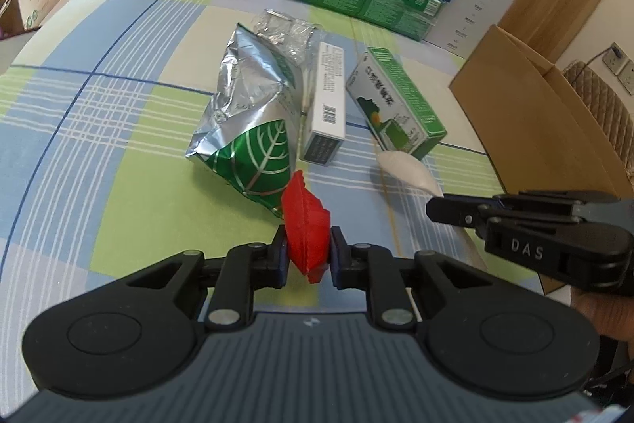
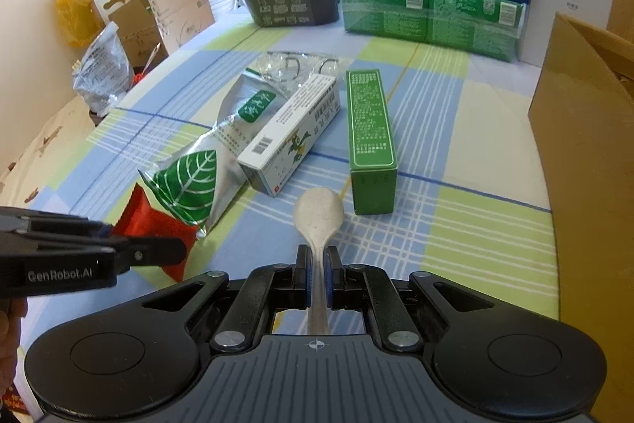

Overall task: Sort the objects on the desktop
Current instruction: 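Lift the red packet and white spoon and carry them over the cardboard box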

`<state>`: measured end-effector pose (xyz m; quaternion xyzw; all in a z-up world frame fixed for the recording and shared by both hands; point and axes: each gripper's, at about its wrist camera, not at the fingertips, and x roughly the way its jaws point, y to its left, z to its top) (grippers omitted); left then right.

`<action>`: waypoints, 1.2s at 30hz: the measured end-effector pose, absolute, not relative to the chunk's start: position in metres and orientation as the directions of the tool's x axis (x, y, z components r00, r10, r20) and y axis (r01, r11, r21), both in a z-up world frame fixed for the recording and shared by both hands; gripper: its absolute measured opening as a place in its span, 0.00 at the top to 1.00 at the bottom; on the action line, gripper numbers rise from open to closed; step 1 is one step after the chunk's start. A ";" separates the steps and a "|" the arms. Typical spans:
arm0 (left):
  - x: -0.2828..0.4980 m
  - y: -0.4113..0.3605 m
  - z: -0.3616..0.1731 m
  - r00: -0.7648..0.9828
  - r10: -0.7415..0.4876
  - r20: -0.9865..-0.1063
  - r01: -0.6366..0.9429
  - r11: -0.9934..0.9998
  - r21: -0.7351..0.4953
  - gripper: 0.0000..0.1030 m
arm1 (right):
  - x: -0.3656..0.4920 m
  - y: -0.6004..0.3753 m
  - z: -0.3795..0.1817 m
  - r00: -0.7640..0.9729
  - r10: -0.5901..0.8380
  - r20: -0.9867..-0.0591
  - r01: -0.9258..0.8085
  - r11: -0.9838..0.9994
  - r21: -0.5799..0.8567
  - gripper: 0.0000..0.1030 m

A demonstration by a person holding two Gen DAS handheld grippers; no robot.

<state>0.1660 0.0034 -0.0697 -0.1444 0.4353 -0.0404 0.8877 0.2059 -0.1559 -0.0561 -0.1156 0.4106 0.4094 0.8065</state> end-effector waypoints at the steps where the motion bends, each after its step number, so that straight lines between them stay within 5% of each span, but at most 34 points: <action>1: 0.164 0.002 -0.068 0.622 -0.194 -0.758 -0.047 0.958 -0.284 0.85 | 0.204 -0.158 -0.053 0.333 0.569 -0.752 -0.753 0.641 0.151 0.97; 36: 0.068 -0.107 0.062 0.717 -0.187 -0.672 0.108 0.981 -0.159 0.85 | 0.127 -0.303 0.092 0.560 0.588 -0.584 -0.620 0.765 0.175 0.97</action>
